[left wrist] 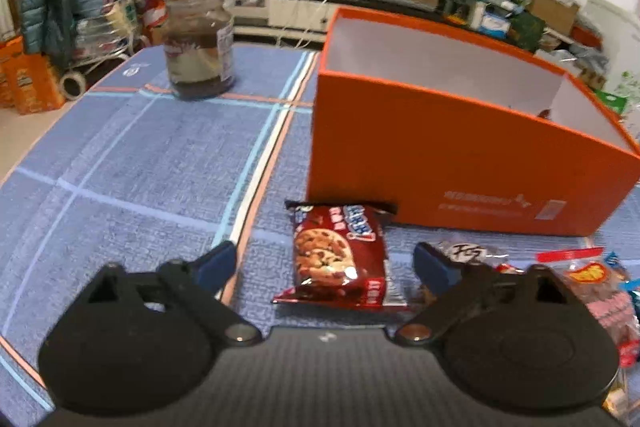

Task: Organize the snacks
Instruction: 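Grasp the red cookie packet with the left tool while the right tool grasps the blue cookie packet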

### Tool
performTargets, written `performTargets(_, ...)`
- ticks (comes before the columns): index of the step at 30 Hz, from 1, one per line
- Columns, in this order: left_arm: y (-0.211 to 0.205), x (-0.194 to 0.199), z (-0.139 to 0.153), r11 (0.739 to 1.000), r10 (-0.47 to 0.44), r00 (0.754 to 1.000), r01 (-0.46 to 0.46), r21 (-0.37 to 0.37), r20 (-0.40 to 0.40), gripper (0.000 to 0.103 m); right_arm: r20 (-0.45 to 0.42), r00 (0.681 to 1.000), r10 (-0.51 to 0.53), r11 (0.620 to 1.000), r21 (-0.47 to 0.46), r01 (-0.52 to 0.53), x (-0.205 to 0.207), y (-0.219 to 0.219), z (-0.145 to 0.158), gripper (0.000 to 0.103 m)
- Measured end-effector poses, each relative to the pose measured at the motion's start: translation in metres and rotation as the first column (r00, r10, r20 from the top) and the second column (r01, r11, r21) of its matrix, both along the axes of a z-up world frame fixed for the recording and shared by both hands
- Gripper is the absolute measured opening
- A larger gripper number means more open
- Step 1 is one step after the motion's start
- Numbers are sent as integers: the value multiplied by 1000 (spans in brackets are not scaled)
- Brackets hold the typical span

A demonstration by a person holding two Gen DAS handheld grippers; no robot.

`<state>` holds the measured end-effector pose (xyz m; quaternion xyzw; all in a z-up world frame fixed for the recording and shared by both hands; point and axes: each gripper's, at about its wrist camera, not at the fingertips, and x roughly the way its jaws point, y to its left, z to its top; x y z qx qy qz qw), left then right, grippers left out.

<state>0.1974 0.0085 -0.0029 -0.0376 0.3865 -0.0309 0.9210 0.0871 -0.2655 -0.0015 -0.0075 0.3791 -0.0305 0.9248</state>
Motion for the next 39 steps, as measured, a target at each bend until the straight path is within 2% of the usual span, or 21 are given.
performTargets(6,1,6,-6,1000,28,999,-28,11,-27,87,-1,1000,3,1000,15,-3,-3,-6,1,43)
performTargets(18,-14,9,-12,999,2,999,0,41,-43,86,3,1000,-10,999,39,10,-8,-8,8,43)
performTargets(26,-16,8,-12,998,-13,999,16,64,-40,74,8,1000,-5,999,36,5,-10,-5,10,43)
performTargets(27,-16,8,-11,998,-14,999,17,65,-38,70,8,1000,-7,999,38,7,-9,-6,11,43)
performTargets(29,-16,7,-10,998,-18,999,20,67,-32,58,12,1000,-12,999,39,12,-9,-8,12,43)
performTargets(31,-16,7,-8,997,-21,999,23,70,-31,52,17,1000,-15,999,40,14,-10,-8,13,43)
performTargets(39,-7,4,-4,999,-21,999,22,31,-42,47,28,1000,-7,999,39,6,-10,-9,13,43)
